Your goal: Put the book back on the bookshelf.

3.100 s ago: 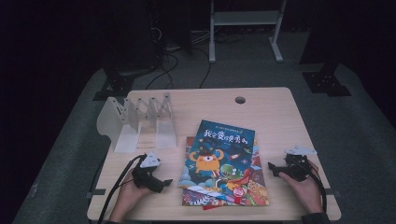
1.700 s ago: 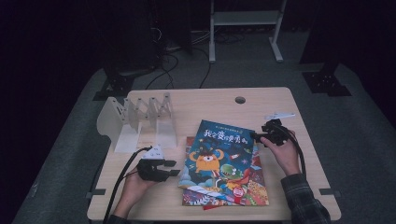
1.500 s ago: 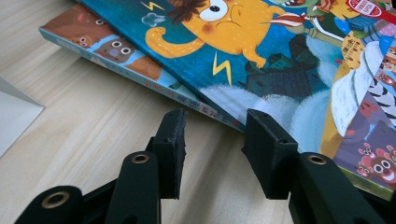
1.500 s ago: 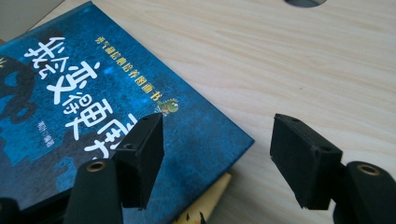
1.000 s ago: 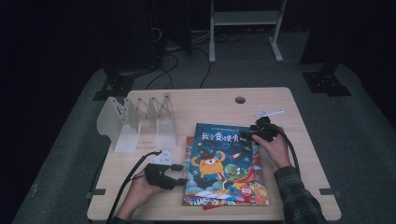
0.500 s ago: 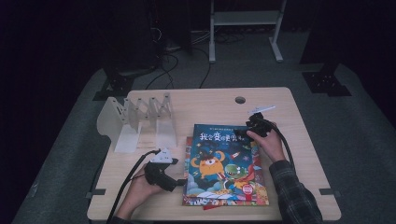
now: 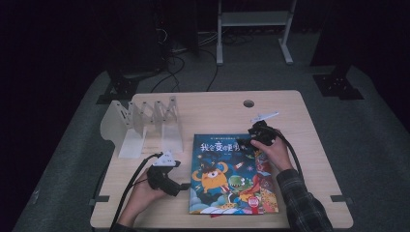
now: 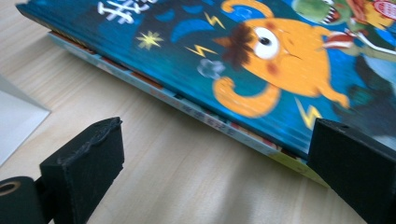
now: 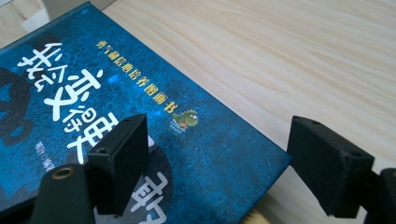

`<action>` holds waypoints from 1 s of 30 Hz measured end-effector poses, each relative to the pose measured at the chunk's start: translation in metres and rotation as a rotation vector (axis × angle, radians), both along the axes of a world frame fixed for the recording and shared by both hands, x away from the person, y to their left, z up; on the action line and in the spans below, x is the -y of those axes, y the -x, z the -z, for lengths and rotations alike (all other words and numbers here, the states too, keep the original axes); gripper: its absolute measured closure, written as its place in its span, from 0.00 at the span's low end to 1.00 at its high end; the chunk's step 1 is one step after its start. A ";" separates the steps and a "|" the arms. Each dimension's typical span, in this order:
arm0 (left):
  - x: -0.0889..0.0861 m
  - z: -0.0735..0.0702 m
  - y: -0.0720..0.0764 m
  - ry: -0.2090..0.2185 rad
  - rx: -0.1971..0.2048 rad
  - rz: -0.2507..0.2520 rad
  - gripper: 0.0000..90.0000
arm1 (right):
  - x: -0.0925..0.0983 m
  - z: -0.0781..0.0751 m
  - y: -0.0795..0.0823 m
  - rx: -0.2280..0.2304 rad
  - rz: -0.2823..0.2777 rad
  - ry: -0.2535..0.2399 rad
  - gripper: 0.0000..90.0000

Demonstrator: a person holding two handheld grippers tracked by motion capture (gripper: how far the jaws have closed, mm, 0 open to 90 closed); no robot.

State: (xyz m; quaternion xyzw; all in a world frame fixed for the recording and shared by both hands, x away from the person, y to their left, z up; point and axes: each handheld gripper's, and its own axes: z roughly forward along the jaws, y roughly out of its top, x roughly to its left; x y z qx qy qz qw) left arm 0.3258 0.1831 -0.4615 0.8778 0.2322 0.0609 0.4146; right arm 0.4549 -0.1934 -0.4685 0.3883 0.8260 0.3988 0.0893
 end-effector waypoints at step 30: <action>0.005 -0.002 0.000 -0.073 0.040 0.021 0.06 | 0.017 -0.016 0.076 0.071 0.002 0.042 0.29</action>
